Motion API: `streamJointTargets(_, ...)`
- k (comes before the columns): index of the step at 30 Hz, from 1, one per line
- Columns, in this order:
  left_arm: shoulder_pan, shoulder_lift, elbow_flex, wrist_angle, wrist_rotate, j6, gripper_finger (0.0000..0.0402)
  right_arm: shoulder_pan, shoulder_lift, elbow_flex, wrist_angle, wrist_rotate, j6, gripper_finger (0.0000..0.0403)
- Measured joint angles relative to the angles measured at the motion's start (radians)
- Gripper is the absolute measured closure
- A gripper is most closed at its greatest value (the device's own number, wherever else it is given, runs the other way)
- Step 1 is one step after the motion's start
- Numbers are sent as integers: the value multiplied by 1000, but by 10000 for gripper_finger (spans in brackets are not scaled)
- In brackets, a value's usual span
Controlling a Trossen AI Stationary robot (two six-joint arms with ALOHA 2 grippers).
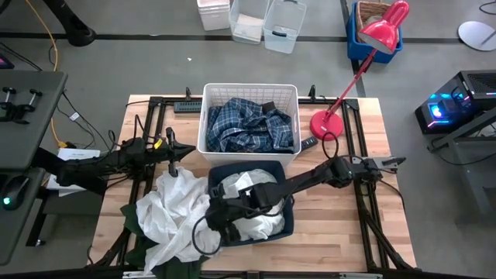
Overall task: Sort clothes
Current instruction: Put the white shirt into the blue laundry bin
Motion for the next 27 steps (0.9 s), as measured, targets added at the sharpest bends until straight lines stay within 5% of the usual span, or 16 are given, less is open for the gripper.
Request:
streamJointTargets(8, 0, 0, 0, 0, 0, 0, 401, 16, 18, 0, -5, 238, -106, 165)
streamJointTargets(16, 0, 0, 0, 0, 0, 0, 401, 27, 24, 56, -21, 286, -69, 385)
streamJointTargets(27, 0, 0, 0, 1, 0, 0, 401, -24, -320, 88, 138, 468, 18, 400)
